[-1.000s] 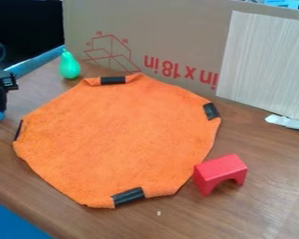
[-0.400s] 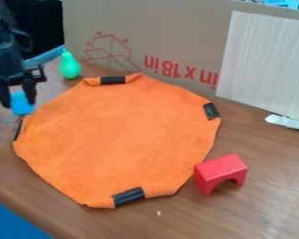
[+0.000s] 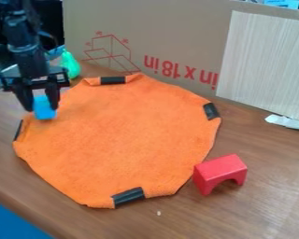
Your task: Put the blue block on the left edge of the cloth
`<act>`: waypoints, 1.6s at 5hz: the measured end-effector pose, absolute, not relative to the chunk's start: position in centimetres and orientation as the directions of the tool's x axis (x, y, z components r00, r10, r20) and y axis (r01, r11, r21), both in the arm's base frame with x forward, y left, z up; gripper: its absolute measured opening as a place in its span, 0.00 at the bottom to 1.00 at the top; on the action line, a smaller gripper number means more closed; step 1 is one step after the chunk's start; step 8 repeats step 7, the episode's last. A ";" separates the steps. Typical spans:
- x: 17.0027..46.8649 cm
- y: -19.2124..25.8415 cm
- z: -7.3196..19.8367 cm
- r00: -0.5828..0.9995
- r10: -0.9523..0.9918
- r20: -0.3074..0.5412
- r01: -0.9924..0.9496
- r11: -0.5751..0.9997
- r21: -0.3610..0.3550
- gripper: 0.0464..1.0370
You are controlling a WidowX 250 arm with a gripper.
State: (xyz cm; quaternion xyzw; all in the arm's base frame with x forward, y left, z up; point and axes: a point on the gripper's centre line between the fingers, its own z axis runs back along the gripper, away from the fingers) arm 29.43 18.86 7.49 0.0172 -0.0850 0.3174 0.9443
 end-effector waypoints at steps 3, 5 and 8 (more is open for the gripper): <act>29.1 13.7 6.0 0.864 0.490 0.116 -0.490 0.871 -0.033 0.60; 28.5 13.8 6.0 0.917 0.389 0.092 -0.391 0.920 0.007 0.97; 28.9 13.6 11.0 0.972 0.137 0.189 -0.146 0.988 0.038 0.96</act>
